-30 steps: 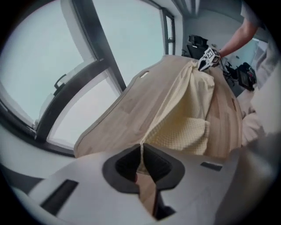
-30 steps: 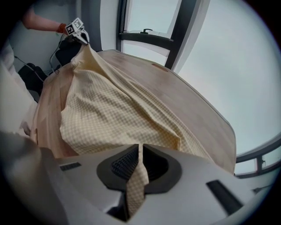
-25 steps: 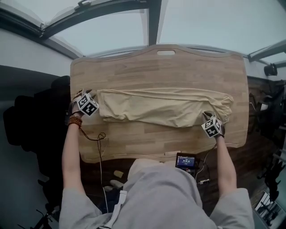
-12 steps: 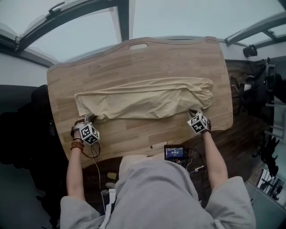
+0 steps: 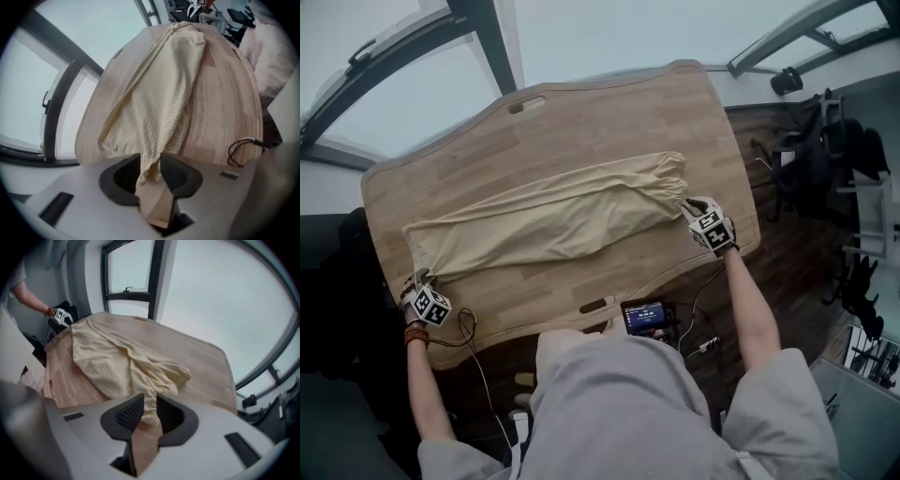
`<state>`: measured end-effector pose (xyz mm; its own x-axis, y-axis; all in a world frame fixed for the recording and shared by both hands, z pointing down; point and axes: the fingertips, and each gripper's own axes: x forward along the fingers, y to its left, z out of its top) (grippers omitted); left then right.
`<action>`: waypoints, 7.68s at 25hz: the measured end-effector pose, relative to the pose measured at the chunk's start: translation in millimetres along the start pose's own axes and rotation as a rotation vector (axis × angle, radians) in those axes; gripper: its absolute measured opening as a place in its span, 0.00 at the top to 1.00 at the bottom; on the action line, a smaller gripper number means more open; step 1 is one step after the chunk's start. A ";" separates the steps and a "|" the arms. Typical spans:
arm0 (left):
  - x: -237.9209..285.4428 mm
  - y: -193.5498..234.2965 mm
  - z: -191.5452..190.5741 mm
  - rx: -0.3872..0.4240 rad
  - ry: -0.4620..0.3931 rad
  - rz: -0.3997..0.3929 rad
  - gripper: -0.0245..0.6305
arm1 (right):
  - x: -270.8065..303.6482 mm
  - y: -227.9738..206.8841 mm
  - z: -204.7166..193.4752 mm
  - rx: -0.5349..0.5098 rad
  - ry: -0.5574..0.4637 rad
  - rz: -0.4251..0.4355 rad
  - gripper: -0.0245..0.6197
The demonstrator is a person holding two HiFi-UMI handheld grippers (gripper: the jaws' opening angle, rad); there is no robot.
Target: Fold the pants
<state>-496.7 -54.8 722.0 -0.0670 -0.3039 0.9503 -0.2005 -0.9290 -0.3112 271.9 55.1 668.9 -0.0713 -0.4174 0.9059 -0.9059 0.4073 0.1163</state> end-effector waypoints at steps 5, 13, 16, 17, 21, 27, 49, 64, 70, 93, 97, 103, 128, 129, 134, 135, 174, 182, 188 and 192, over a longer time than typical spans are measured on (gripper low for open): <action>-55.4 -7.3 75.1 -0.254 -0.101 0.084 0.77 | 21.0 -60.4 3.7 0.285 -0.091 0.150 0.76; -95.0 -82.4 309.5 -0.460 -0.403 0.048 0.78 | 61.8 -63.3 -3.1 0.743 -0.046 0.532 0.75; -94.3 -104.2 376.4 -0.443 -0.446 0.000 0.79 | 64.3 -46.5 -1.2 0.712 -0.012 0.616 0.86; -93.4 -111.5 395.0 -0.451 -0.457 -0.017 0.79 | 59.7 -43.0 1.0 0.671 -0.022 0.632 0.86; -87.0 -133.0 444.1 -0.472 -0.473 -0.050 0.80 | 19.5 -49.2 29.5 0.416 -0.204 0.605 0.87; -74.6 -139.3 460.5 -0.479 -0.426 -0.004 0.80 | -14.7 -96.1 78.7 0.331 -0.433 0.526 0.87; -70.4 -169.3 494.2 -0.404 -0.402 -0.047 0.79 | 103.5 73.9 164.8 -0.770 -0.220 0.442 0.78; -49.0 -185.6 470.6 -0.505 -0.370 -0.101 0.79 | 150.8 -10.6 236.8 -0.523 -0.231 0.059 0.94; -63.4 -188.6 476.9 -0.508 -0.424 -0.104 0.79 | 101.1 -20.6 183.4 -0.407 -0.295 0.091 0.94; -54.1 -247.0 468.8 -0.478 -0.310 -0.203 0.80 | 114.4 -147.3 73.3 -0.077 -0.146 -0.012 0.94; -69.1 -235.7 467.8 -0.533 -0.368 -0.154 0.80 | 83.4 -144.4 77.5 0.172 -0.358 0.099 0.90; -62.7 -226.0 480.4 -0.520 -0.380 -0.157 0.80 | 108.8 -132.0 43.8 0.213 -0.270 0.208 0.61; -57.2 -271.7 476.6 -0.574 -0.354 -0.213 0.90 | 103.9 -143.9 43.3 0.341 -0.130 0.232 0.69; -58.0 -273.5 475.4 -0.578 -0.352 -0.218 0.90 | 103.2 -143.4 41.3 0.348 -0.137 0.233 0.63; -71.0 -247.2 478.1 -0.622 -0.414 -0.169 0.86 | 104.3 -145.9 35.5 0.383 -0.189 0.176 0.62; -71.1 -237.2 478.1 -0.622 -0.422 -0.149 0.86 | 104.9 -147.0 37.4 0.391 -0.193 0.162 0.64; -67.9 -161.0 311.9 -1.357 -0.396 0.012 0.78 | 40.0 -174.4 -126.0 0.771 -0.243 -0.017 0.58; -59.5 -136.6 107.7 -2.063 -0.437 0.156 0.67 | 13.6 -153.5 -111.8 0.870 -0.265 -0.135 0.58; -31.5 -125.4 39.3 -2.335 -0.501 0.135 0.61 | -15.2 -105.3 -85.6 0.857 -0.259 -0.159 0.58; -19.4 -105.3 27.8 -2.530 -0.632 0.065 0.56 | -27.4 -74.4 -73.1 0.835 -0.236 -0.176 0.58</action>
<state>-447.2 43.0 736.4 -0.0738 -0.7048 0.7056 -0.3702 0.6763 0.6368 371.7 95.5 665.2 0.0972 -0.6123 0.7846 -0.9143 -0.3663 -0.1726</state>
